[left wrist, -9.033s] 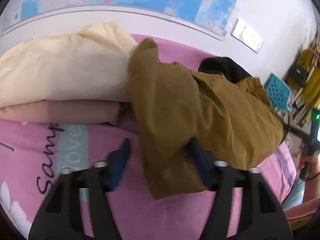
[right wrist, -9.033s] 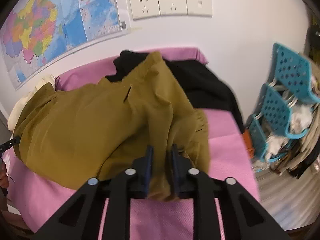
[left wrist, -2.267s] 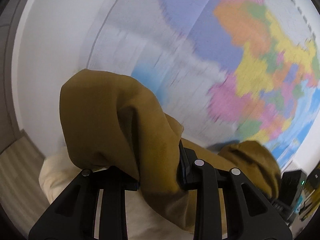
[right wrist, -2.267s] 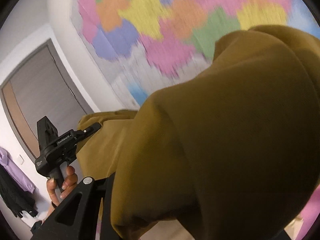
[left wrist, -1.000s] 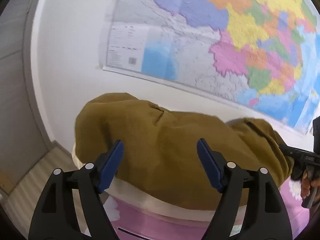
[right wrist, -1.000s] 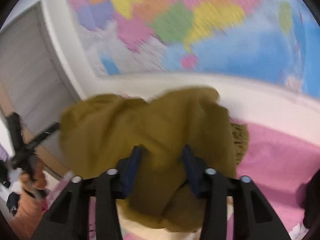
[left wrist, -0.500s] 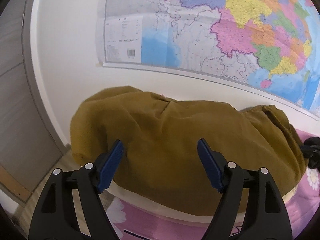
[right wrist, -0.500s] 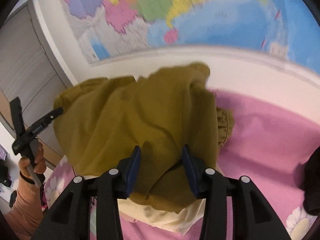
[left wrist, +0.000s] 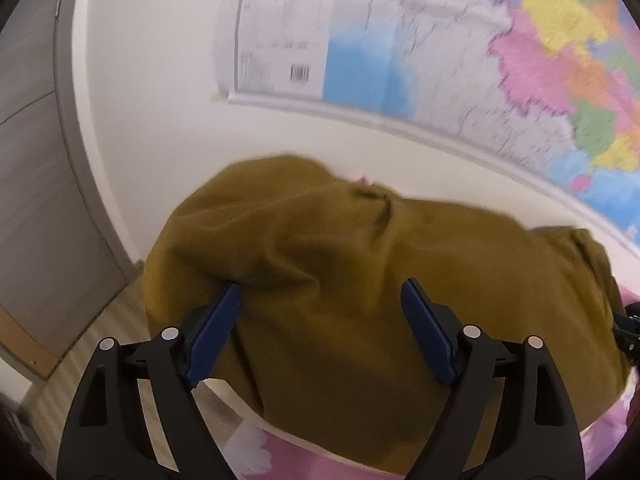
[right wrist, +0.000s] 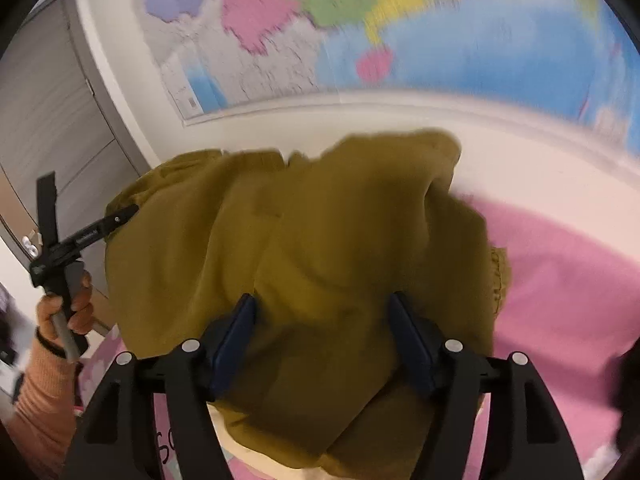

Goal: Fold large clothes
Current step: 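Press and tuck the jacket bundle edges on the stack with both grippers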

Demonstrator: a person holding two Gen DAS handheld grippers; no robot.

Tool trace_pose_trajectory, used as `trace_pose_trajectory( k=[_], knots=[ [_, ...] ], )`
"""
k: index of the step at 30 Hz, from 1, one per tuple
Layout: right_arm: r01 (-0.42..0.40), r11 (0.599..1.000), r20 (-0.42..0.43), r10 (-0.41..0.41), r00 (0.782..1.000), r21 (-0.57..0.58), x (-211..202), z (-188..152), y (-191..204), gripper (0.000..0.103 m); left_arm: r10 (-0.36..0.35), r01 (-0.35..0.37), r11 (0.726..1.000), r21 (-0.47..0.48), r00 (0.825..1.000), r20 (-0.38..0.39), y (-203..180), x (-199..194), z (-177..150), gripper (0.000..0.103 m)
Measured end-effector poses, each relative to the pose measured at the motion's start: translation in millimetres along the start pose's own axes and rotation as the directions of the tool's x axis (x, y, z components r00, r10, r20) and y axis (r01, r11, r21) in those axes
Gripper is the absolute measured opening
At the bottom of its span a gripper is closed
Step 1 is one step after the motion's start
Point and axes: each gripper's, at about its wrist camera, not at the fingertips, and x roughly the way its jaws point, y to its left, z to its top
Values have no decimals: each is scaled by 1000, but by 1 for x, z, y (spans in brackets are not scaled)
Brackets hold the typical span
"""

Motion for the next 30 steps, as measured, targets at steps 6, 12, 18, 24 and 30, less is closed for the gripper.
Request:
trace_pose_trajectory(
  k=[6, 12, 18, 24, 30],
  knots=[
    [-2, 999, -29, 2, 1000, -32, -5, -3, 5, 66, -36, 33, 998, -54, 997, -61, 12, 20, -17, 83],
    [-2, 999, 76, 5, 997, -48, -34, 21, 11, 66, 36, -36, 999, 23, 999, 19, 1, -11, -10, 82],
    [84, 996, 71, -82, 994, -30, 0, 68, 11, 66, 10, -15, 996, 91, 998, 57, -25, -17, 0, 83],
    [140, 990, -54, -141, 989, -26, 36, 69, -9, 30, -15, 17, 998, 66, 999, -28, -31, 18, -2, 86],
    [34, 999, 18, -35, 999, 35, -24, 35, -26, 60, -90, 88, 994, 64, 996, 28, -48, -16, -18, 82]
  ],
)
